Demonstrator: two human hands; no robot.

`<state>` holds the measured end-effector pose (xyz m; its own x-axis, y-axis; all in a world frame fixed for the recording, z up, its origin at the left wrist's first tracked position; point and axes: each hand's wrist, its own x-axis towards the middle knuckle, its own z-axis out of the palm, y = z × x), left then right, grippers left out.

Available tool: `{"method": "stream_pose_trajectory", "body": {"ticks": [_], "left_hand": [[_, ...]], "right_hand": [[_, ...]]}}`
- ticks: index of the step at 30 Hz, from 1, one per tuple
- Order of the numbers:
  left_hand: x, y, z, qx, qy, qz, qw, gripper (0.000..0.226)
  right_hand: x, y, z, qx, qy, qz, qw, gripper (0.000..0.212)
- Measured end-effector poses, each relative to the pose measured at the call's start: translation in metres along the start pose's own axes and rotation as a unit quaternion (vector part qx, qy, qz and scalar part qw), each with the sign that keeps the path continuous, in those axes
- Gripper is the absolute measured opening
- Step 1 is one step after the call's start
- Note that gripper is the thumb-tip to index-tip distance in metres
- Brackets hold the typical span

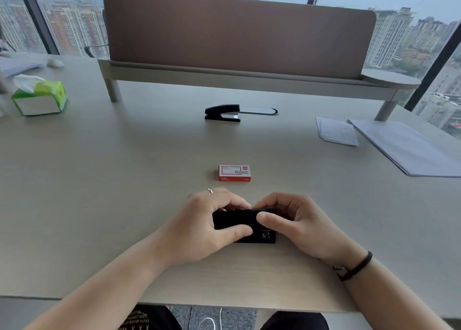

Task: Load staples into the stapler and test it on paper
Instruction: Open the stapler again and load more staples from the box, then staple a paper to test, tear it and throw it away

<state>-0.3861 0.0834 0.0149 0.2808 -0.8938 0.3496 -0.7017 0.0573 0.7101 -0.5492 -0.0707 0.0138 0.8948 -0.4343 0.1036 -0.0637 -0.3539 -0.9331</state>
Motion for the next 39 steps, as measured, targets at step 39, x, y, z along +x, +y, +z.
{"method": "stream_pose_trajectory", "body": {"ticks": [39], "left_hand": [[0.4,-0.001,0.182,-0.298,0.007,-0.383,0.874,0.013]], "right_hand": [[0.144,0.122,-0.245,-0.452,0.279,0.205,0.822,0.043]]}}
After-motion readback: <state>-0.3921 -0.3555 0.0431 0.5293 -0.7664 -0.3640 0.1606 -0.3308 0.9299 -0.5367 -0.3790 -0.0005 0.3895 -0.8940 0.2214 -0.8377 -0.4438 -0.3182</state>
